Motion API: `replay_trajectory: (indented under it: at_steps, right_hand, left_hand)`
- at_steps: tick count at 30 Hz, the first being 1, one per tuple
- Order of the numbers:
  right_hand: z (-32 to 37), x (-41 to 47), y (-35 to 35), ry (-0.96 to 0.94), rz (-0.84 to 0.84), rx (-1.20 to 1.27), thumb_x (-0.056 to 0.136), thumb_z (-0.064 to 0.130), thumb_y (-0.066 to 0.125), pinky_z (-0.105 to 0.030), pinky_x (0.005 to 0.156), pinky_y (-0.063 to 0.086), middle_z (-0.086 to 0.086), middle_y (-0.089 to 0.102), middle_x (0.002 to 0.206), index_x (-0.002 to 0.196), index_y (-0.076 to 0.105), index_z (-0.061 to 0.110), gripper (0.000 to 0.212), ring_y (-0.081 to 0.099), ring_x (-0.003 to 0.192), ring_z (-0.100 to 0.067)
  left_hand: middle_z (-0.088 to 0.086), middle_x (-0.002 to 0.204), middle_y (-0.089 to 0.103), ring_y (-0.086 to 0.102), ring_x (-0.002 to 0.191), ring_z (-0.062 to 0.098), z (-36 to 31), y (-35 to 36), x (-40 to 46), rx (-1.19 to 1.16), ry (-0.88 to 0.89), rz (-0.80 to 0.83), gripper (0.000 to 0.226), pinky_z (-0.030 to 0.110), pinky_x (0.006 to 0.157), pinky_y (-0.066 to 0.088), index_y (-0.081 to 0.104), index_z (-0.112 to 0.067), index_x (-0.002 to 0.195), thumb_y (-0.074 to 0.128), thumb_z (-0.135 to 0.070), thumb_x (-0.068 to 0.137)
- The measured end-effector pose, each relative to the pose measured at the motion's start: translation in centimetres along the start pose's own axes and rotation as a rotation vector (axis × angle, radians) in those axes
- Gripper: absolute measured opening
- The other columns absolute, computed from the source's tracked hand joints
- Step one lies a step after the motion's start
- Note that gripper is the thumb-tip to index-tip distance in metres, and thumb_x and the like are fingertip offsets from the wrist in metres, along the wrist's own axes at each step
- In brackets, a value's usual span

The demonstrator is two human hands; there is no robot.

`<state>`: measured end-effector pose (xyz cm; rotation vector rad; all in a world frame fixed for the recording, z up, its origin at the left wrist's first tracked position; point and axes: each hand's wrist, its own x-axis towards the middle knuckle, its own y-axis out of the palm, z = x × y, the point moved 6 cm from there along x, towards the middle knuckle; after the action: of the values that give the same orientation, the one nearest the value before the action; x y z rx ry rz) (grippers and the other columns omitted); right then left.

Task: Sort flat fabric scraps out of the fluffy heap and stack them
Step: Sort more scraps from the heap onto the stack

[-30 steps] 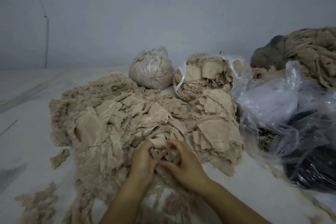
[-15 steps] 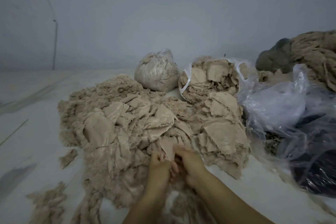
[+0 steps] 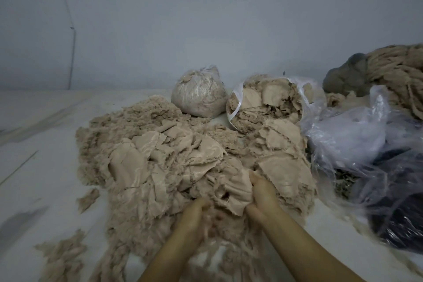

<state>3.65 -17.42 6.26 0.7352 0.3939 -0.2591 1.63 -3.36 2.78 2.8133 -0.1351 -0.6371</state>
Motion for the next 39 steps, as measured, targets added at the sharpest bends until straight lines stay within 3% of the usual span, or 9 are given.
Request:
replay_trajectory:
  at_steps: [3, 10, 15, 17, 21, 27, 32, 35, 39]
  right_hand:
    - [-2.0, -2.1, 1.2, 0.027, 0.092, -0.049, 0.095, 0.024, 0.056, -0.040, 0.073, 0.057, -0.025, 0.069, 0.103, 0.117, 0.060, -0.006, 0.038, 0.069, 0.082, -0.033]
    - [-1.6, -3.7, -1.2, 0.026, 0.109, -0.099, 0.087, 0.016, 0.065, -0.045, 0.079, 0.056, -0.027, 0.068, 0.106, 0.110, 0.065, -0.002, 0.030, 0.067, 0.096, -0.040]
    - [0.4, -2.4, -1.7, -0.155, 0.064, -0.144, 0.087, 0.022, 0.065, -0.041, 0.081, 0.056, -0.018, 0.073, 0.096, 0.100, 0.071, 0.006, 0.022, 0.072, 0.087, -0.032]
    - [1.2, -1.9, -1.8, -0.303, -0.004, -0.211, 0.090, 0.022, 0.062, -0.042, 0.086, 0.054, -0.016, 0.074, 0.094, 0.098, 0.071, 0.007, 0.020, 0.071, 0.090, -0.030]
    - [2.6, -1.5, -2.7, -0.488, -0.143, -0.301, 0.093, 0.022, 0.060, -0.044, 0.083, 0.053, -0.007, 0.071, 0.085, 0.082, 0.072, 0.016, 0.018, 0.065, 0.085, -0.026]
    - [1.6, -1.9, -0.3, -0.368, 0.178, -0.704, 0.077, 0.046, 0.072, -0.030, 0.063, 0.045, 0.003, 0.062, 0.066, 0.062, 0.061, 0.017, 0.035, 0.057, 0.064, -0.017]
    - [2.1, -2.4, 0.5, -0.491, 0.232, -0.644, 0.091, 0.023, 0.063, -0.032, 0.064, 0.048, -0.016, 0.067, 0.074, 0.078, 0.066, 0.009, 0.020, 0.059, 0.071, -0.023]
    - [2.3, -2.6, 1.1, -0.482, 0.283, -0.538, 0.093, 0.024, 0.059, -0.044, 0.077, 0.052, -0.023, 0.070, 0.091, 0.094, 0.068, 0.003, 0.023, 0.066, 0.082, -0.030]
    - [2.7, -2.8, 0.9, -0.504, 0.214, -0.432, 0.092, 0.017, 0.060, -0.031, 0.059, 0.051, -0.010, 0.067, 0.072, 0.085, 0.067, 0.004, 0.017, 0.063, 0.067, -0.023]
  left_hand:
    - [0.016, 0.098, 0.072, 0.070, 0.085, 0.026, -0.4, 3.4, 0.5, -0.200, -0.076, 0.196, 0.035, 0.032, 0.066, 0.055, 0.071, -0.004, 0.103, 0.052, -0.032, 0.095]
    - [0.014, 0.080, 0.065, 0.061, 0.070, 0.020, -3.6, 1.0, 2.8, -0.569, 0.028, -0.187, 0.021, 0.030, 0.076, 0.052, 0.057, 0.002, 0.089, 0.045, -0.011, 0.100]
    - [0.018, 0.102, 0.071, 0.070, 0.089, 0.031, -1.4, 6.1, -0.4, -0.191, -0.188, 0.238, 0.051, 0.038, 0.074, 0.057, 0.075, -0.009, 0.098, 0.059, -0.056, 0.083]
    - [0.018, 0.100, 0.071, 0.071, 0.086, 0.027, -1.2, 6.9, -1.1, -0.069, -0.082, 0.241, 0.036, 0.036, 0.075, 0.057, 0.073, -0.006, 0.099, 0.068, -0.037, 0.081]
    - [0.010, 0.069, 0.069, 0.063, 0.052, 0.017, -2.8, 4.7, -0.9, -0.043, 0.146, -0.046, 0.016, 0.019, 0.042, 0.046, 0.067, -0.004, 0.092, 0.059, -0.017, 0.092]
    - [0.002, 0.061, 0.062, 0.056, 0.050, 0.010, -4.7, 3.3, -0.8, 0.300, 0.291, 0.025, 0.023, 0.018, 0.046, 0.040, 0.065, -0.010, 0.076, 0.061, -0.026, 0.091]
    - [-0.004, 0.094, 0.059, 0.054, 0.089, 0.008, -7.3, 1.5, -2.8, 0.656, 0.872, -0.443, 0.027, 0.017, 0.080, 0.040, 0.063, -0.021, 0.094, 0.045, -0.041, 0.095]
    - [-0.005, 0.095, 0.066, 0.062, 0.088, 0.006, -6.2, 3.7, -2.4, 0.368, 0.686, -0.122, 0.039, 0.014, 0.075, 0.047, 0.060, -0.019, 0.100, 0.042, -0.052, 0.092]
    - [0.008, 0.070, 0.064, 0.059, 0.063, 0.020, -4.7, 5.1, -1.3, 0.189, 0.464, 0.023, 0.033, 0.024, 0.053, 0.046, 0.064, -0.007, 0.081, 0.056, -0.038, 0.087]
